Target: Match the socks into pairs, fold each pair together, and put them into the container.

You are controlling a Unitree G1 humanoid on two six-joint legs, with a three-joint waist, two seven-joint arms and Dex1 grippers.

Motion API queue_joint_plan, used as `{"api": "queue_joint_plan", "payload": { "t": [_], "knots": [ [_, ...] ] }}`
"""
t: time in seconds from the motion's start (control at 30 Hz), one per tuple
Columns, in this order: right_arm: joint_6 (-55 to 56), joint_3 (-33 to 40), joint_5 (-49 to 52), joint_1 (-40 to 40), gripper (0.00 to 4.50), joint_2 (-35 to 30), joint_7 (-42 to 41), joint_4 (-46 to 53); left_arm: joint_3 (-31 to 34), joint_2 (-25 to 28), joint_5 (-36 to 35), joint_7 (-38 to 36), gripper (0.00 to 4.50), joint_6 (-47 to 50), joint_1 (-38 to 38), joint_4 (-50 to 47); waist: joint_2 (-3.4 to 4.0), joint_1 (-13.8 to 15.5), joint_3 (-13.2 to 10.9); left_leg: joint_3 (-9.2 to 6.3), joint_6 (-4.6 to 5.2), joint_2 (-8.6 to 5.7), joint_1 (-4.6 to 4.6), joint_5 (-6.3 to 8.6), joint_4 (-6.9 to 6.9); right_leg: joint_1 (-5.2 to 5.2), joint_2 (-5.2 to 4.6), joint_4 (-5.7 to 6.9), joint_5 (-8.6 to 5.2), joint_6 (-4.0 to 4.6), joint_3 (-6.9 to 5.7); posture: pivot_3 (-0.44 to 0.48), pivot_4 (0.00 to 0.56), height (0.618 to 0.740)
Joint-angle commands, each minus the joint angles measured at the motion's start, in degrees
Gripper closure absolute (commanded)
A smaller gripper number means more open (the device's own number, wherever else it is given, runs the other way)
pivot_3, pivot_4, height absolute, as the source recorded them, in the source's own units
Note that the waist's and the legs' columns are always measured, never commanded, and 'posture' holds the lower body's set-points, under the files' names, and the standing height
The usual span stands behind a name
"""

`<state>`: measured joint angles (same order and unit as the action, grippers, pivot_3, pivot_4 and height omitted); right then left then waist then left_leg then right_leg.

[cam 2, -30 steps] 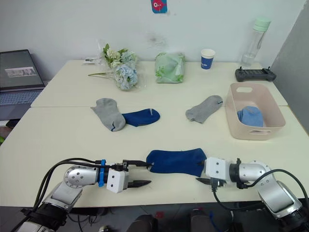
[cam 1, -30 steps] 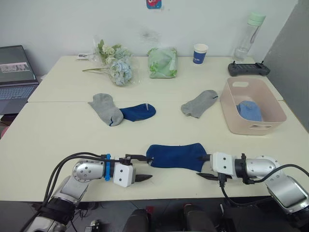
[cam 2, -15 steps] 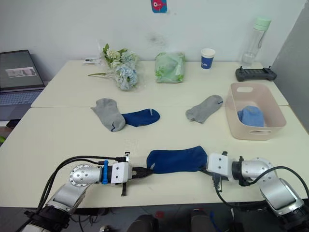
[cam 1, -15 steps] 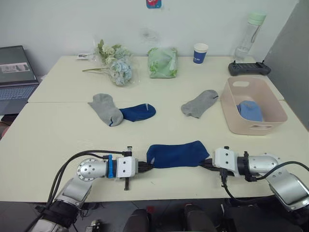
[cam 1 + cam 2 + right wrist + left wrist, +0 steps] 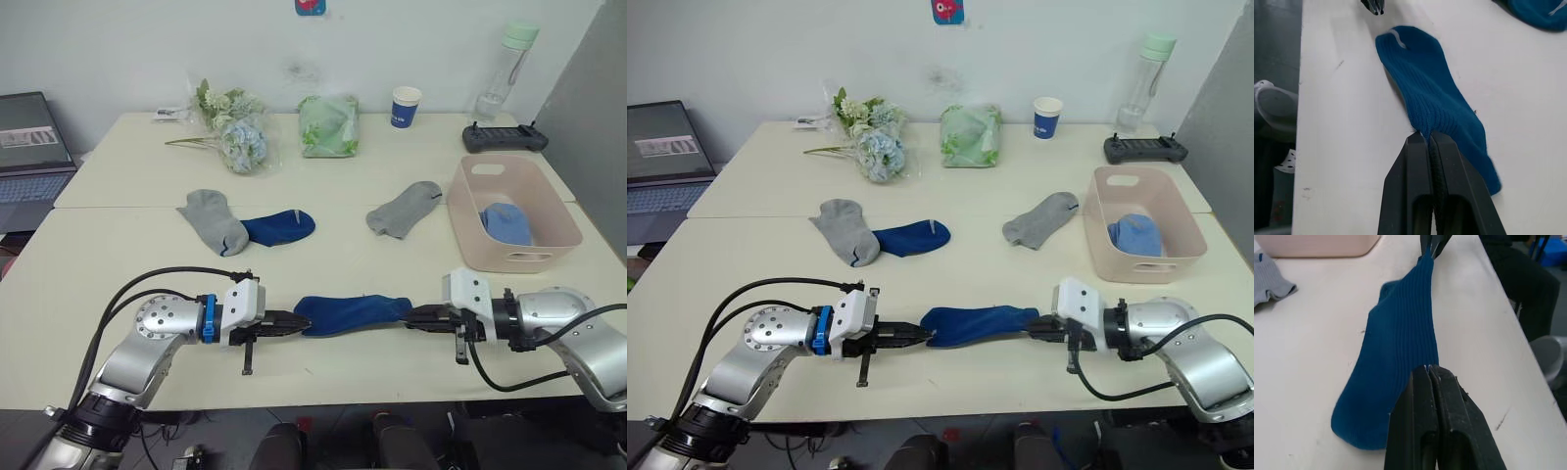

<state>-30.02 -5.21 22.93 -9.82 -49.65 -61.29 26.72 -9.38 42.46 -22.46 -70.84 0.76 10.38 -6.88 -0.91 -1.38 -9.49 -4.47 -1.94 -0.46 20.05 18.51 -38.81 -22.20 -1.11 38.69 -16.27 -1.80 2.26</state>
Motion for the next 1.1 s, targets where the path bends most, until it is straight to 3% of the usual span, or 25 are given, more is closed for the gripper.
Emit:
{"api": "queue_joint_plan", "payload": {
  "t": [0.03,0.1,0.2,0.4,0.83,0.93,1.1],
  "knots": [
    [-2.37,1.7,2.79,-0.35,4.5,-0.61,-0.12,2.66,0.52,-0.06,2.97,-1.77,4.48,-7.01,0.13,0.48,-0.01,0.0,0.0,-0.02,0.0,0.02,0.0,0.0,0.0,0.0,0.0,-0.01,0.0,0.0,0.01,0.0,0.15,0.74],
    [-2.06,1.12,2.26,-0.02,4.5,-0.41,0.31,2.51,0.33,-0.83,4.4,-2.18,4.48,-10.85,-0.19,2.39,0.01,0.01,-0.01,-0.03,0.0,0.02,0.01,0.0,0.02,-0.01,0.0,-0.02,0.0,0.01,0.04,0.0,0.15,0.74],
    [-1.87,0.96,2.08,0.98,4.5,-0.39,0.54,2.79,0.34,-1.47,5.33,-2.24,3.94,-13.64,-1.6,3.38,0.01,-0.01,-0.01,-0.01,0.0,0.01,0.02,0.0,0.02,-0.01,-0.01,-0.05,0.0,0.01,0.04,0.0,0.15,0.74],
    [-1.61,1.1,2.01,2.3,4.5,-0.37,0.76,3.25,0.86,-4.14,8.73,0.91,2.14,-22.64,-3.92,4.95,-0.01,0.04,-0.03,-0.08,-0.01,0.0,0.16,0.0,0.0,-0.05,-0.05,-0.11,0.0,0.01,0.05,0.0,0.15,0.74],
    [-2.16,1.09,2.33,2.65,4.5,-0.44,0.56,3.32,-0.66,-6.24,20.68,9.69,2.14,-33.19,-0.66,14.95,-0.01,0.07,-0.04,-0.11,0.0,-0.02,0.19,0.0,0.0,-0.06,-0.04,-0.11,0.0,0.0,-0.02,0.0,0.15,0.74],
    [-2.11,1.25,2.37,3.13,4.5,-0.56,0.53,3.51,-0.93,-6.54,20.37,10.25,2.76,-34.27,-0.54,15.0,-0.01,0.04,-0.04,-0.11,0.0,-0.01,0.19,0.0,0.0,-0.07,-0.05,-0.11,0.0,0.0,-0.01,0.0,0.15,0.74],
    [-2.2,1.35,2.4,3.22,4.5,-0.41,0.73,3.63,-2.09,-6.88,18.74,9.69,4.4,-34.31,-0.14,13.92,-0.01,0.0,-0.04,-0.12,-0.01,0.0,0.2,0.0,0.01,-0.08,-0.05,-0.11,0.0,0.0,0.0,0.0,0.15,0.74]
  ]
}}
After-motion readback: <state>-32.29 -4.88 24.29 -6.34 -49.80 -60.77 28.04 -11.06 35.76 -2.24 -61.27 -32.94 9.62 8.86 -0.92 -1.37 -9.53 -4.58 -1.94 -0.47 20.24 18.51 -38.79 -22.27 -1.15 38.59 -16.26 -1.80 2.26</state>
